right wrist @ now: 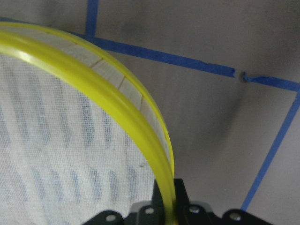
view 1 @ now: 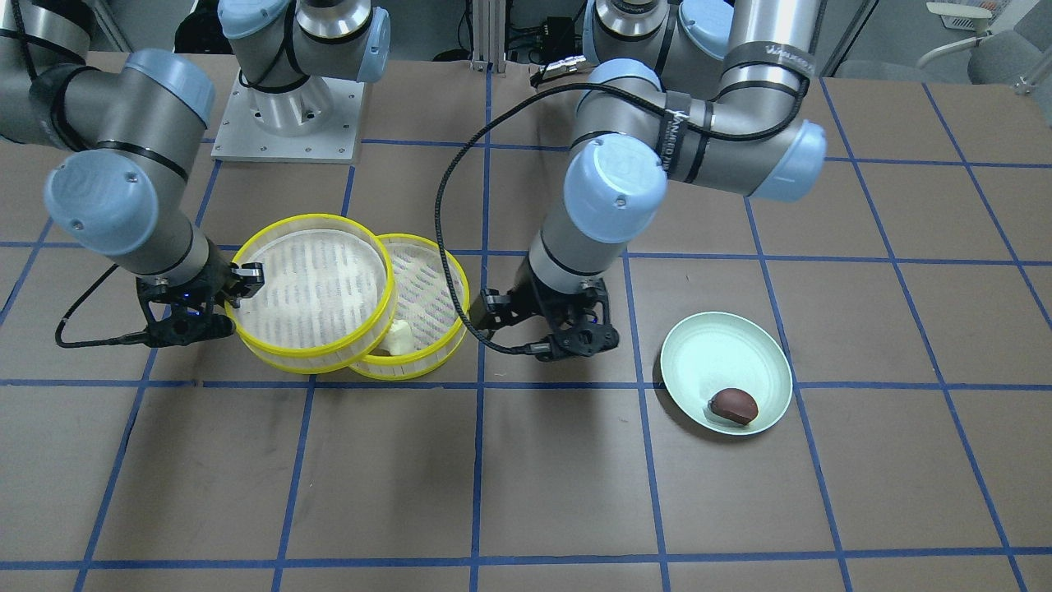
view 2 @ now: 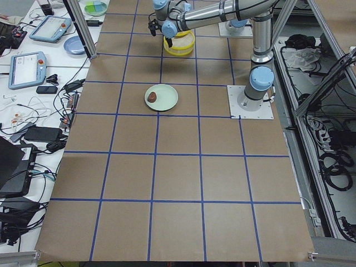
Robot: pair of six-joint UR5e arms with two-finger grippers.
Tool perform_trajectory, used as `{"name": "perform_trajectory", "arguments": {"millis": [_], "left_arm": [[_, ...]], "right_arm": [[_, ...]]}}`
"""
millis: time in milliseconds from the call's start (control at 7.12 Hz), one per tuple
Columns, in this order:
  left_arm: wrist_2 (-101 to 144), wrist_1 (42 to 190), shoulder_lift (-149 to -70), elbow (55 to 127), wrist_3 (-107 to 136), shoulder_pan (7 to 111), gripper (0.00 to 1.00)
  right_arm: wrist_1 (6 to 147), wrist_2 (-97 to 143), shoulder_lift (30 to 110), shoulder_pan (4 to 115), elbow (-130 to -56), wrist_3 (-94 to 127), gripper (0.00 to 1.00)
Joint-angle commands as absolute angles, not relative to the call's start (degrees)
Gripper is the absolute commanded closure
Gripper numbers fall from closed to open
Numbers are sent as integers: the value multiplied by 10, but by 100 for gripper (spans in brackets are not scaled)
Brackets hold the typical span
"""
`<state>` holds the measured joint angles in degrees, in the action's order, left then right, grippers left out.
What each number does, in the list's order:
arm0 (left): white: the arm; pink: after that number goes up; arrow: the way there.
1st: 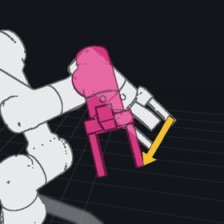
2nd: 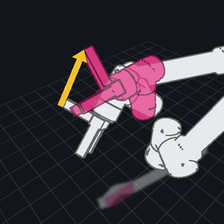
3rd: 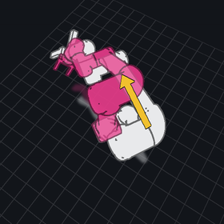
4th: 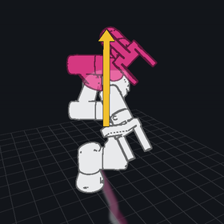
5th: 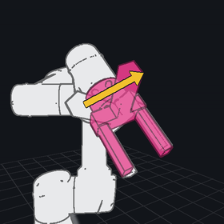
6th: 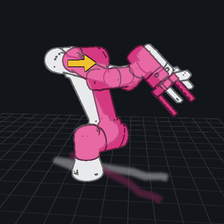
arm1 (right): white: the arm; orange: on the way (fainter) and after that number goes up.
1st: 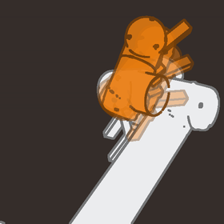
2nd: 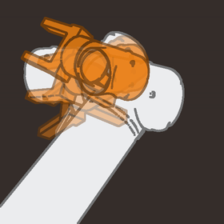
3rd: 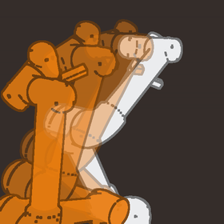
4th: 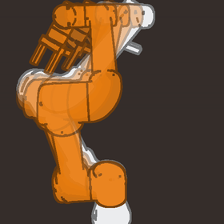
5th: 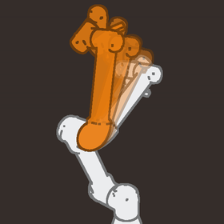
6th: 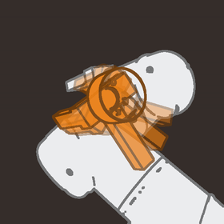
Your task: Stack buns with steamer
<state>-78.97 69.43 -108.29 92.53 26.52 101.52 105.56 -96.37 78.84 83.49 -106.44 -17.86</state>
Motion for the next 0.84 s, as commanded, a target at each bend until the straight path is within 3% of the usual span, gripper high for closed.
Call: {"name": "perform_trajectory", "arguments": {"millis": [0,702], "left_arm": [[-880,759,-1050,898,154,937,0],[-925,745,-1056,918,-26,838,0]], "right_arm": [[1055,-962,788,888,-1063,-97,97],[1067,-930,780,939,-1057,-44,98]]}}
